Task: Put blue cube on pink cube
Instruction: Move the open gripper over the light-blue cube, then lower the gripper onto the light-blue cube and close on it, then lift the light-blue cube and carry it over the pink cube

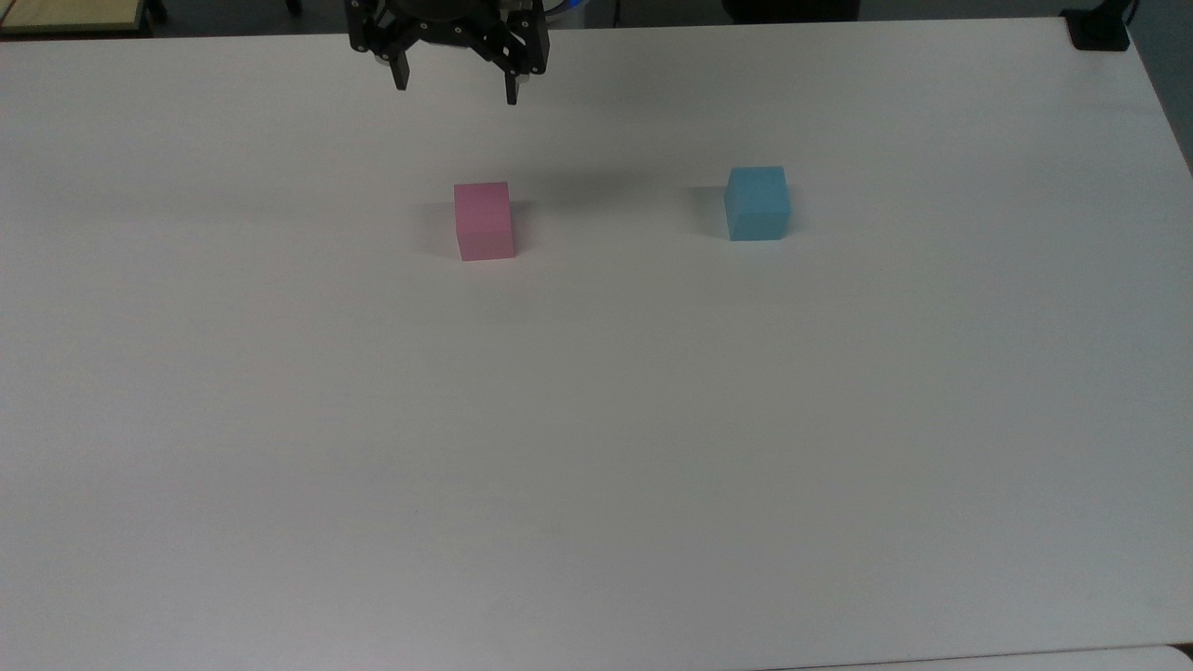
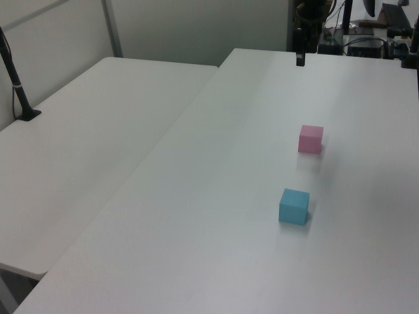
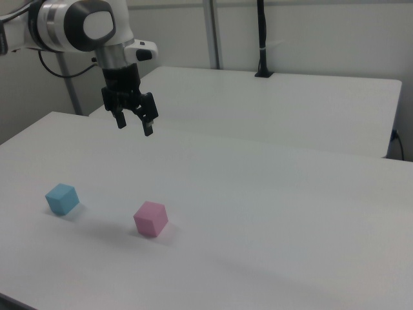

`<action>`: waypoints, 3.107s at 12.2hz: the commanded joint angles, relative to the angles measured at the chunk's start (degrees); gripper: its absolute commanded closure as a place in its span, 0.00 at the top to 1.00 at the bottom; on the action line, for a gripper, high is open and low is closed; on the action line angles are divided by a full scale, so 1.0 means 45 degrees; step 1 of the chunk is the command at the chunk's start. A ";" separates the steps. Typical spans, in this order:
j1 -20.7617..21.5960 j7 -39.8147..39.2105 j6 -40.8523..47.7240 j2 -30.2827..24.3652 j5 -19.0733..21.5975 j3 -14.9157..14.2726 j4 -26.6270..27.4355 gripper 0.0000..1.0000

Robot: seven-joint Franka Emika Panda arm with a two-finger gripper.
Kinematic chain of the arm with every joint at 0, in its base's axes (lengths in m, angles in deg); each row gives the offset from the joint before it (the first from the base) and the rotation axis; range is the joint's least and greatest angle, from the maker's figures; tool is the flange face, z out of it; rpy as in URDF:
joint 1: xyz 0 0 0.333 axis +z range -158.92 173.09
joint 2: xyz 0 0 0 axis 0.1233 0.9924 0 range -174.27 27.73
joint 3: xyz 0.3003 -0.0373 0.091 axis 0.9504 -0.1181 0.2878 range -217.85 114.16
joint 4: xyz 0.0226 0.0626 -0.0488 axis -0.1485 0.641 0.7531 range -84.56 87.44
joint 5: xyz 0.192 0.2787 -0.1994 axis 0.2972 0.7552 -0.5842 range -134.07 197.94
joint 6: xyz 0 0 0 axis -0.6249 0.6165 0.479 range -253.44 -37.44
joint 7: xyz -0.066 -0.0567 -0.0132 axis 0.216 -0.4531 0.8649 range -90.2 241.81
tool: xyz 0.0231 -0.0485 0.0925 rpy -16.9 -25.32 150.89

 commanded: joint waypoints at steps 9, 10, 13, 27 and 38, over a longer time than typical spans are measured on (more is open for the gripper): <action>0.4293 0.2240 -0.0322 0.0515 0.0526 -0.0051 0.0057 1.00; 0.4899 0.2845 -0.0498 0.0515 0.0526 -0.0051 0.0115 1.00; 0.5745 0.3572 -0.0966 0.0671 0.0565 0.0356 0.0408 1.00; 0.6330 0.4043 -0.4132 0.4655 -0.0060 0.0730 0.1698 1.00; 0.5374 0.0845 0.0454 0.2080 0.0702 -0.0866 -0.0156 0.32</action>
